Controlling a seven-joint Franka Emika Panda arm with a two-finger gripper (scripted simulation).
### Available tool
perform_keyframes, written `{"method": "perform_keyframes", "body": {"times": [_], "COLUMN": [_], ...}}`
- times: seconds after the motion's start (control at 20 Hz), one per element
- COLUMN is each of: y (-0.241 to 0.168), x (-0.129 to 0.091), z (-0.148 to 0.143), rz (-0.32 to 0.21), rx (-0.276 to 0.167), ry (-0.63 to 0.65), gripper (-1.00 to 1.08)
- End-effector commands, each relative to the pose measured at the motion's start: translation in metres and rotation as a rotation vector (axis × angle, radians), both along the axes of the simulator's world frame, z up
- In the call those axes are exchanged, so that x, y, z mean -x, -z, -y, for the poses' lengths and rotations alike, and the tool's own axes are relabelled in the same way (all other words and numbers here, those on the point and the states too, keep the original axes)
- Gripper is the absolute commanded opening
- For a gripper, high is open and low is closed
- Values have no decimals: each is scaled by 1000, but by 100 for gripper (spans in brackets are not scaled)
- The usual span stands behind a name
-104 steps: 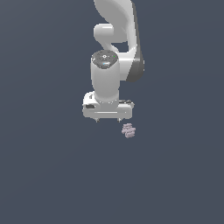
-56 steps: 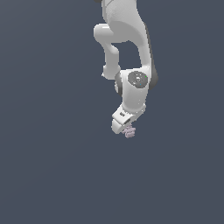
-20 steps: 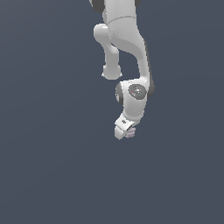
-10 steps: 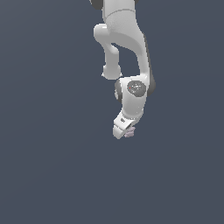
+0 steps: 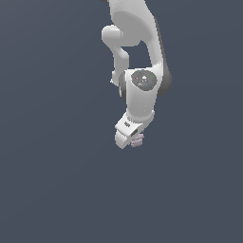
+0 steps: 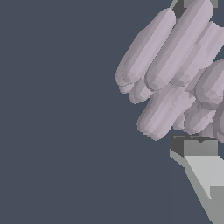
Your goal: Pick up the object and move it to a goal position.
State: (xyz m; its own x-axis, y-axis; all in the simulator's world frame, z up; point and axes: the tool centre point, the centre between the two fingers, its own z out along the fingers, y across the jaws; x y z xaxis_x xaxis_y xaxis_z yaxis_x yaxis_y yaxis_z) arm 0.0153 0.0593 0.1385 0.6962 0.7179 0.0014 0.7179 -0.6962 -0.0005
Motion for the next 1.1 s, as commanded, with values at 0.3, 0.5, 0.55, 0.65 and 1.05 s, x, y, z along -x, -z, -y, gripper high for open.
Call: {"method": "perform_keyframes", "body": {"times": [0.3,0.5,0.55,0.65,1.05], "y": [-84,-121,-130,-146,-197], "x": [-29,-43,-46,-52,-72], "z": [31,44,47,53,72], "rz": [0,0,0,0,0], "rx": [-1,-1,-1,-1,-1], "ry": [-1,-1,-1,-1,0], "gripper": [-100,-100,-100,-100,-100]}}
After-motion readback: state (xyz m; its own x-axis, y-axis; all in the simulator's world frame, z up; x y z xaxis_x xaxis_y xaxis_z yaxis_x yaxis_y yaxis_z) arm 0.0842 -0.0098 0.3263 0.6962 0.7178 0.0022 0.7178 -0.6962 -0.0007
